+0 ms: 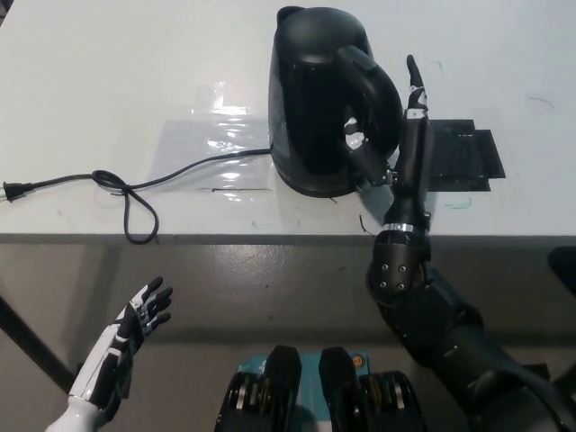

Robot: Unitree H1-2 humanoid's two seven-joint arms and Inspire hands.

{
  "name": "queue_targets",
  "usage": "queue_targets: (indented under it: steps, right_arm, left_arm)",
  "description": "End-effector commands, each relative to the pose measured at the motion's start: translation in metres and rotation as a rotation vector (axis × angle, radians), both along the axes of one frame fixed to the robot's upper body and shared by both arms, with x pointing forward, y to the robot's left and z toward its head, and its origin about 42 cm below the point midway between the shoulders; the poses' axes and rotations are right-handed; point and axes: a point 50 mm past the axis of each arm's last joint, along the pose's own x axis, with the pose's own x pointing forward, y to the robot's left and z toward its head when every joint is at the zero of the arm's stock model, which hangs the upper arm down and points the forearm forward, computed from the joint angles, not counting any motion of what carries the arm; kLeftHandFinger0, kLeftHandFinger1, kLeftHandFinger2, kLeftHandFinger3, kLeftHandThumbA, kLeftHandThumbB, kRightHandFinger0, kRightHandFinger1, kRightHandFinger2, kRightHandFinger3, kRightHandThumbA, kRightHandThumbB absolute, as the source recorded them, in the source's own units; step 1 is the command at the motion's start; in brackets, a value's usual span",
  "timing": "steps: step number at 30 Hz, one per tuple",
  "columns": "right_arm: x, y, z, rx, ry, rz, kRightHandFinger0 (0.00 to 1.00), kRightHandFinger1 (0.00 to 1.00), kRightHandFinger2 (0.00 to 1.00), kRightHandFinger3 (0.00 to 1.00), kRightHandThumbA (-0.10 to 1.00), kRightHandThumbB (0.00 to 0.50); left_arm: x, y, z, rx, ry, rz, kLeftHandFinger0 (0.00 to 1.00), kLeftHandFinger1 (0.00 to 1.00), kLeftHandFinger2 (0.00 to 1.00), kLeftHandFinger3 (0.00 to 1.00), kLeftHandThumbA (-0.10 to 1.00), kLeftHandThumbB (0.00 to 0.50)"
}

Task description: A kettle and its base are kept separately on the desk infront of the robot and the robot uses its right hand to lift the kettle by its handle and places it on its base to align it correctly.

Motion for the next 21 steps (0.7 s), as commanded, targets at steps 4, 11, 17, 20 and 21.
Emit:
queue_targets:
  steps: [4, 11, 17, 20, 21]
  right_arm:
    - [0.011, -0.004, 0.032, 0.018, 0.089, 0.416, 1.00, 1.00, 1.00, 1.00, 0.93, 0.500]
    - [0.007, -0.014, 0.061, 0.111, 0.006, 0.501, 1.00, 1.00, 1.00, 1.00, 0.95, 0.500]
    - [-0.009, -0.026, 0.100, 0.261, -0.103, 0.593, 1.00, 1.00, 1.00, 1.00, 0.90, 0.500]
    - [-0.020, -0.034, 0.120, 0.327, -0.164, 0.646, 1.00, 1.00, 1.00, 1.00, 0.84, 0.500]
    - [-0.027, -0.040, 0.134, 0.332, -0.208, 0.650, 1.00, 1.00, 1.00, 1.00, 0.89, 0.500]
  left_arm:
    - [0.000, 0.007, 0.009, 0.003, -0.041, 0.002, 1.00, 1.00, 1.00, 1.00, 0.98, 0.228]
    - [-0.001, 0.006, 0.010, 0.000, -0.042, -0.005, 1.00, 1.00, 1.00, 1.00, 0.94, 0.216]
    - [-0.002, 0.005, 0.011, 0.001, -0.044, -0.007, 1.00, 1.00, 1.00, 1.00, 0.92, 0.237]
    - [-0.002, 0.006, 0.011, 0.005, -0.043, -0.006, 1.00, 1.00, 1.00, 1.00, 0.93, 0.267]
    - [-0.002, 0.006, 0.010, 0.009, -0.042, -0.005, 1.00, 1.00, 1.00, 1.00, 0.93, 0.272]
